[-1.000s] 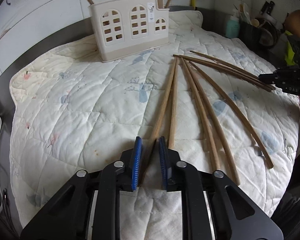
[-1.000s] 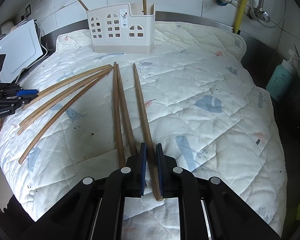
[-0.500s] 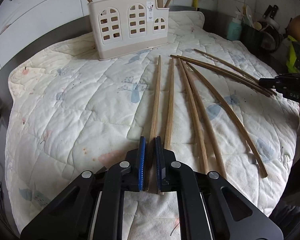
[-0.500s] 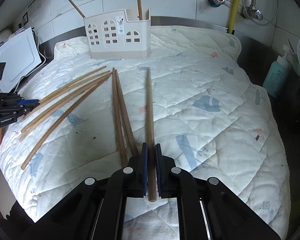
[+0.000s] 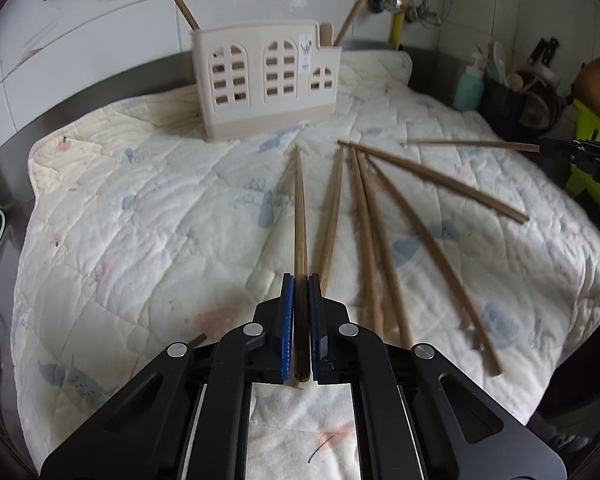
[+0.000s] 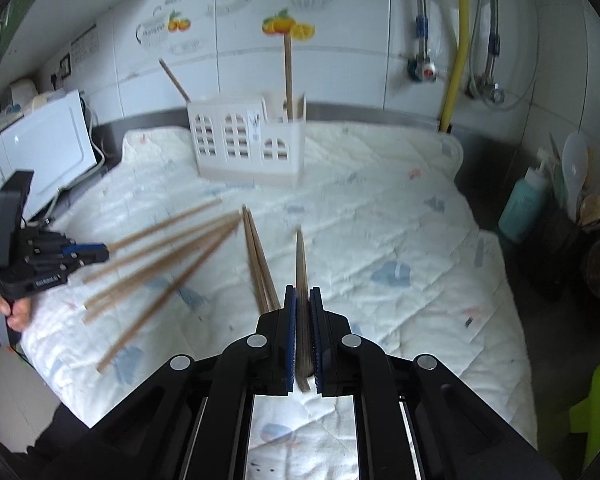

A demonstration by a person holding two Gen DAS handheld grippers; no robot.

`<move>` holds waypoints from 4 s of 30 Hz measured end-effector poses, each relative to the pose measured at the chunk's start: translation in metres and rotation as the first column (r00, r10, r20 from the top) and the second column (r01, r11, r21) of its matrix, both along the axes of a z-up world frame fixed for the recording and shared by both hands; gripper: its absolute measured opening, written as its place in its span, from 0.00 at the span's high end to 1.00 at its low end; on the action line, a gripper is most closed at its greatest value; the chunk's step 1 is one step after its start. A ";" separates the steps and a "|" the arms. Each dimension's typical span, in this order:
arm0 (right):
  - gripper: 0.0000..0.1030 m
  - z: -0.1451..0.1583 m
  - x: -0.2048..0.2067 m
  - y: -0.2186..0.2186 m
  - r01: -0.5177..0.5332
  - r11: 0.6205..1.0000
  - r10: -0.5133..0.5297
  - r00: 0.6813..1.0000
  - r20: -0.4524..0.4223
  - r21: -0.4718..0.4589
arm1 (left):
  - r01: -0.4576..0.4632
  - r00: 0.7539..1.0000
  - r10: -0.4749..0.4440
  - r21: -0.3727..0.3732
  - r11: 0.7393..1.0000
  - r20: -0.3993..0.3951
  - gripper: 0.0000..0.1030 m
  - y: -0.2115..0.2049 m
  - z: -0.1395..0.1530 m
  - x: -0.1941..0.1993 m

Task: Organize utensils
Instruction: 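Lift the chopstick upright with the left tool over the holder, then drop the chopstick into the holder by opening the left tool, then return the left tool to the pile and close on a chopstick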

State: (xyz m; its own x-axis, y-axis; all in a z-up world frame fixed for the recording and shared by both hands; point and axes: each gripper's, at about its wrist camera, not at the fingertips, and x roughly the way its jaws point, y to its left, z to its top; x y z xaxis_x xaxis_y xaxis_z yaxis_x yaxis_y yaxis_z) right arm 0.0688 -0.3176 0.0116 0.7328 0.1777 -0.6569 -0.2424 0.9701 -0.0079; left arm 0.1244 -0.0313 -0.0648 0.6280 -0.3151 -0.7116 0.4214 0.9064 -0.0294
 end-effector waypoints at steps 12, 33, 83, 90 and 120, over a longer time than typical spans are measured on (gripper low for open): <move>0.94 0.058 0.016 0.016 -0.043 0.997 0.037 0.995 0.093 0.057 | -0.051 0.995 0.062 -0.141 0.989 0.074 0.95 0.020 0.042 0.004; 0.94 0.167 0.164 0.081 -0.104 0.992 0.112 0.986 0.122 -0.072 | -0.006 0.981 0.043 -0.187 0.982 0.191 0.95 0.007 0.120 0.059; 0.71 0.030 0.092 0.025 -0.046 0.998 0.046 0.999 -0.011 0.041 | -0.136 0.922 0.205 -0.220 0.966 0.328 0.91 -0.012 0.205 0.203; 0.71 0.000 0.063 0.014 -0.006 0.997 0.012 0.998 -0.063 0.080 | -0.131 0.917 0.201 -0.213 0.968 0.346 0.78 -0.007 0.211 0.180; 0.85 -0.071 0.034 0.011 -0.066 0.997 0.058 0.977 -0.205 -0.034 | -0.161 0.982 0.174 -0.146 0.976 0.076 0.68 0.052 0.064 0.012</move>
State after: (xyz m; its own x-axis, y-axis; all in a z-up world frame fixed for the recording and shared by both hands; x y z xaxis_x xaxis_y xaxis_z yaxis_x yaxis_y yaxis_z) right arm 0.1031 -0.3063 -0.0599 0.5712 0.1884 -0.7989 -0.3024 0.9531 0.0086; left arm 0.1367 0.0209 -0.0005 0.7384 -0.2915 -0.6082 0.2703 0.9541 -0.1291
